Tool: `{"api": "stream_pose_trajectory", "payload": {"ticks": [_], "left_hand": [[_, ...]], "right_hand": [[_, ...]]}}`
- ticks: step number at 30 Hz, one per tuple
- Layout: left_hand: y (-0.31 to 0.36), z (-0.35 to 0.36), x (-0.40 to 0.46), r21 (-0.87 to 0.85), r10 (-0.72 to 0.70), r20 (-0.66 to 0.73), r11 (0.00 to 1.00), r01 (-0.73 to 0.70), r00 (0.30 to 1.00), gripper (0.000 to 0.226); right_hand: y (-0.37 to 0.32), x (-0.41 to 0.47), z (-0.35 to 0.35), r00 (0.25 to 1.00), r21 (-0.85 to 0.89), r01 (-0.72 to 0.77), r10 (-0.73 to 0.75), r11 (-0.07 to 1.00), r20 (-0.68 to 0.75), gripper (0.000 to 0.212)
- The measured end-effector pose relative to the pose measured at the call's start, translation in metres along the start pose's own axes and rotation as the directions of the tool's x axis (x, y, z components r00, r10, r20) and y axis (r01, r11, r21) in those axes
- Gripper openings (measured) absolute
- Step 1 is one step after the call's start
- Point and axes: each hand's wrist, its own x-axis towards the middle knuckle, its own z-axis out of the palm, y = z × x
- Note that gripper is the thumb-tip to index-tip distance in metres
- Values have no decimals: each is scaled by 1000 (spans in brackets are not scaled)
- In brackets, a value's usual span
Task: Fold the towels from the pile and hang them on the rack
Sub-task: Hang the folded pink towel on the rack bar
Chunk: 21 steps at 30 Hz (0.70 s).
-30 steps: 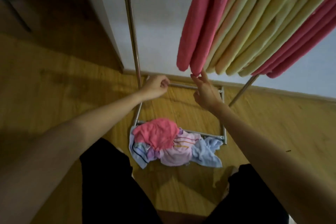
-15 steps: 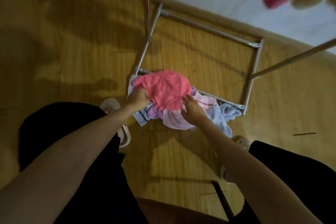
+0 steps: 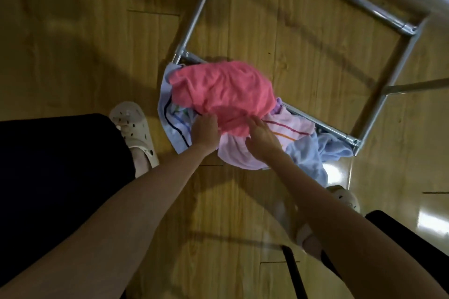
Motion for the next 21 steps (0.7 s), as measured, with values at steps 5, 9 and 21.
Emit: {"api": "stream_pose_trajectory", "payload": {"ticks": [5, 9, 21], "left_hand": [[-7, 7, 5, 123, 35, 58, 991, -42, 998, 43], [-5, -6, -2, 77, 104, 15, 991, -105, 994, 25], [42, -60, -48, -215, 251, -199, 932, -292, 947, 11]], "right_hand": [[10, 33, 0, 991, -99, 60, -47, 993, 124, 55], [8, 42, 0, 991, -88, 46, -35, 995, 131, 46], [-26, -15, -39, 995, 216, 41, -60, 976, 84, 77]]}}
